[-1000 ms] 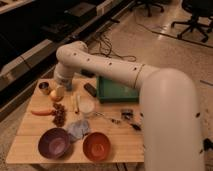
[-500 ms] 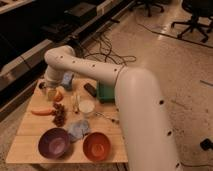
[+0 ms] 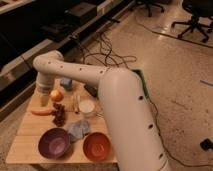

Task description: Place pepper in table surface

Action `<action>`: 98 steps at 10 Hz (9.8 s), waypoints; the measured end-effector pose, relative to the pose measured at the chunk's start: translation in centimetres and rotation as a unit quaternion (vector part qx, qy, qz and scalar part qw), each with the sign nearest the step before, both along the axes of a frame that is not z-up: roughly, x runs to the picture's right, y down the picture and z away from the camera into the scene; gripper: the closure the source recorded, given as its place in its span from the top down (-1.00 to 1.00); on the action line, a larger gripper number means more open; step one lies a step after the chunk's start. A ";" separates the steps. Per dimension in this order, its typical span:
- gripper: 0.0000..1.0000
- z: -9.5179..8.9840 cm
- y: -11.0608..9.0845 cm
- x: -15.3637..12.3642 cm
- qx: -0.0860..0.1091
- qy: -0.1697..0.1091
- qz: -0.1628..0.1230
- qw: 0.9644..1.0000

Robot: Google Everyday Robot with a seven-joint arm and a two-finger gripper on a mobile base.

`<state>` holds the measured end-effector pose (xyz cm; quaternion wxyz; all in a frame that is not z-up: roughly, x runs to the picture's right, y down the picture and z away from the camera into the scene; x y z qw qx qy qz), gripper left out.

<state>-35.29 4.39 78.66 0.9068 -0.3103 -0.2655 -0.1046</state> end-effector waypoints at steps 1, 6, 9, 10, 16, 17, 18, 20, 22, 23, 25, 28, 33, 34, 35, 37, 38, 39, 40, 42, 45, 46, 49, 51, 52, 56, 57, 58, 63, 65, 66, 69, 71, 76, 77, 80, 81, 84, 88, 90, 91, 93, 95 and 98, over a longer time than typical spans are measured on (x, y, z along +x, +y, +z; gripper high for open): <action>0.30 0.3 0.7 -0.4 -0.001 0.004 -0.006 1.000; 0.30 3.0 4.5 -1.7 -0.007 0.019 -0.037 0.999; 0.30 1.0 7.1 -0.7 -0.004 0.029 -0.045 0.999; 0.30 1.2 7.7 -0.4 -0.008 0.031 -0.047 0.998; 0.30 1.5 8.1 0.1 -0.018 0.035 -0.045 0.998; 0.30 1.5 8.2 0.0 -0.018 0.035 -0.045 0.998; 0.30 1.5 8.2 0.0 -0.018 0.035 -0.045 0.998; 0.30 1.6 7.9 0.3 -0.014 0.034 -0.038 0.999; 0.30 2.5 6.8 1.3 -0.006 0.038 -0.027 0.999; 0.30 3.3 6.0 2.0 -0.001 0.041 -0.022 0.999; 0.30 4.1 5.7 2.2 0.002 0.040 -0.022 0.999; 0.30 6.1 5.8 1.3 0.000 0.037 -0.031 0.999; 0.30 8.6 5.5 -0.2 0.000 0.030 -0.043 0.999; 0.30 9.0 5.6 -1.0 0.001 0.028 -0.047 0.998; 0.30 9.1 5.7 -1.6 0.001 0.026 -0.050 0.998; 0.30 9.6 5.6 -2.2 0.003 0.017 -0.049 0.999; 0.30 9.8 5.5 -2.2 0.002 0.014 -0.046 0.999; 0.30 9.8 5.4 -2.7 0.002 0.008 -0.043 0.999; 0.30 9.9 5.6 -3.1 0.002 0.006 -0.043 0.999; 0.30 10.2 6.1 -4.0 -0.002 0.000 -0.043 0.999; 0.30 11.4 6.0 -4.5 -0.011 -0.012 -0.038 0.999; 0.30 12.2 5.9 -4.8 -0.016 -0.017 -0.038 0.999; 0.09 14.5 5.3 -5.6 -0.027 -0.026 -0.040 0.999; -0.28 15.6 4.5 -5.8 -0.029 -0.034 -0.037 0.998; -0.47 16.0 4.2 -5.7 -0.027 -0.037 -0.035 0.998; -1.00 15.9 4.1 -5.4 -0.028 -0.034 -0.040 0.998; -1.00 15.8 4.1 -5.3 -0.028 -0.034 -0.040 0.998; -1.00 15.8 4.1 -5.3 -0.028 -0.033 -0.040 0.998; -1.00 15.8 4.2 -5.1 -0.027 -0.033 -0.040 0.998; -1.00 15.8 4.2 -5.1 -0.027 -0.033 -0.040 0.998; -1.00 15.8 4.2 -5.1 -0.028 -0.033 -0.039 0.998; -1.00 15.8 4.2 -5.0 -0.028 -0.033 -0.039 0.998; -1.00 15.8 4.2 -5.0 -0.028 -0.033 -0.039 0.998; -1.00 15.8 4.2 -5.0 -0.028 -0.033 -0.039 0.998; -1.00 15.8 4.2 -5.0 -0.028 -0.033 -0.039 0.998; -1.00 15.1 3.1 -4.7 -0.022 -0.030 -0.041 0.998; -1.00 14.3 2.6 -4.4 -0.026 -0.028 -0.041 0.998; -1.00 9.4 -1.2 -5.0 -0.027 -0.033 -0.039 0.998; -1.00 7.6 -2.8 -4.8 -0.028 -0.032 -0.038 0.998; -1.00 7.6 -2.7 -5.1 -0.028 -0.032 -0.040 0.998; -1.00 7.4 -2.9 -5.1 -0.033 -0.029 -0.042 0.998; -1.00 5.1 -2.7 -7.0 -0.057 -0.024 -0.055 0.997; -1.00 4.1 -2.4 -7.4 -0.074 -0.011 -0.061 0.995; -1.00 1.9 -0.9 -7.5 -0.096 0.023 -0.071 0.993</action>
